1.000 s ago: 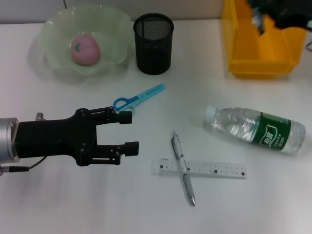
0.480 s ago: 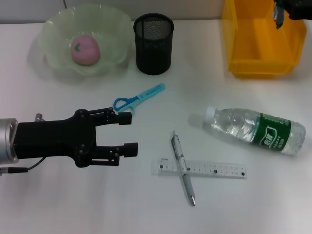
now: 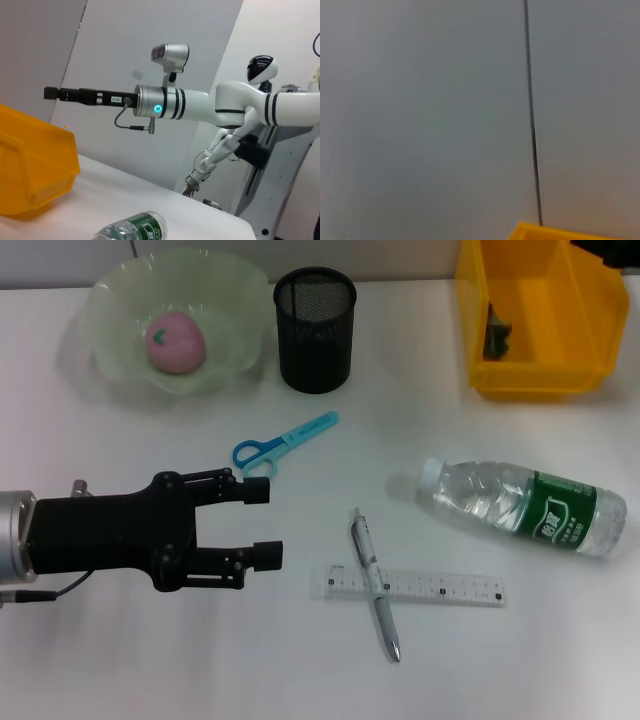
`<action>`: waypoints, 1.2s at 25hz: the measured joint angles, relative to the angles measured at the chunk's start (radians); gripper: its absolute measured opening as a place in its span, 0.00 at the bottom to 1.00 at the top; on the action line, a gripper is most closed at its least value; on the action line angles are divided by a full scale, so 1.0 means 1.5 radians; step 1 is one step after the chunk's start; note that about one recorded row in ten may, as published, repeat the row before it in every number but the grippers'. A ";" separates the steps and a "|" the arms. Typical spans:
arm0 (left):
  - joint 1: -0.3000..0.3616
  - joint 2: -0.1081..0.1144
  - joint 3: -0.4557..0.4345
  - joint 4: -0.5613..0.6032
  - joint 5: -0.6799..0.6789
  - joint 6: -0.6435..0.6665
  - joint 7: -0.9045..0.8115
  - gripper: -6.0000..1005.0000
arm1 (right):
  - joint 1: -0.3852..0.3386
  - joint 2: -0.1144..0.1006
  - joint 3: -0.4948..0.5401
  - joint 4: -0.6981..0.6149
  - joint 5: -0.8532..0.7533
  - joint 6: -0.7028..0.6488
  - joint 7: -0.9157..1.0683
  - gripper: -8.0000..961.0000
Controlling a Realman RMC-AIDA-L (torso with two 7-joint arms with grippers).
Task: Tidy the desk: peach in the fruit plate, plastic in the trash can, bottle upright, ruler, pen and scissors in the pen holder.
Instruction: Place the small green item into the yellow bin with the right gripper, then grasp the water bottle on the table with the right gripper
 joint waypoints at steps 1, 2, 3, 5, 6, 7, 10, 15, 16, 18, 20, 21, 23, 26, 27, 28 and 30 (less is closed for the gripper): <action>0.000 0.000 0.000 0.000 0.000 0.000 0.000 0.82 | -0.006 0.000 0.003 -0.005 0.011 -0.015 0.003 0.36; 0.000 0.000 0.000 0.000 0.000 0.000 0.000 0.82 | -0.014 -0.002 0.008 -0.011 0.025 -0.039 0.009 0.41; 0.000 0.000 0.001 0.000 0.001 0.004 0.000 0.82 | -0.021 -0.004 0.012 -0.017 0.038 -0.066 0.016 0.46; 0.000 -0.001 0.001 0.000 0.001 0.006 0.001 0.82 | -0.040 -0.016 0.022 -0.042 0.059 -0.162 0.063 0.56; 0.000 -0.001 0.001 0.000 0.001 0.007 0.001 0.82 | -0.046 -0.024 0.024 -0.053 0.062 -0.207 0.089 0.61; 0.000 -0.001 0.001 0.000 0.001 0.007 0.001 0.82 | -0.052 -0.037 0.024 -0.063 0.060 -0.255 0.123 0.63; 0.000 -0.001 0.002 0.000 0.001 0.008 0.001 0.81 | -0.050 -0.086 0.013 -0.076 0.026 -0.389 0.219 0.71; 0.002 -0.001 0.003 0.000 0.001 0.009 0.001 0.81 | 0.020 -0.152 -0.018 -0.078 -0.169 -0.544 0.334 0.73; 0.002 -0.001 0.003 0.000 0.001 0.010 0.001 0.81 | 0.039 -0.153 -0.024 -0.083 -0.236 -0.559 0.348 0.73; 0.002 -0.001 0.003 0.000 0.001 0.011 0.001 0.81 | 0.068 -0.146 -0.031 -0.093 -0.333 -0.567 0.364 0.73; 0.002 -0.001 0.003 0.000 0.001 0.011 0.001 0.81 | 0.100 -0.130 -0.041 -0.099 -0.438 -0.566 0.373 0.73; 0.002 -0.001 0.003 0.000 0.001 0.012 0.001 0.81 | 0.115 -0.121 -0.044 -0.101 -0.485 -0.564 0.374 0.73; 0.002 -0.001 0.002 0.000 0.001 0.012 0.001 0.81 | 0.141 -0.100 -0.050 -0.102 -0.563 -0.560 0.373 0.73; 0.002 -0.002 0.001 0.000 0.001 0.012 0.003 0.81 | 0.160 -0.073 -0.081 -0.118 -0.633 -0.552 0.372 0.73; 0.002 -0.003 0.001 0.000 0.001 0.012 0.003 0.81 | 0.162 -0.067 -0.095 -0.125 -0.645 -0.549 0.372 0.73; 0.002 -0.003 0.001 0.000 0.001 0.012 0.003 0.81 | 0.162 -0.060 -0.117 -0.133 -0.654 -0.543 0.376 0.73; 0.002 -0.004 0.001 -0.001 0.000 0.012 0.004 0.81 | 0.164 -0.052 -0.145 -0.139 -0.669 -0.532 0.384 0.73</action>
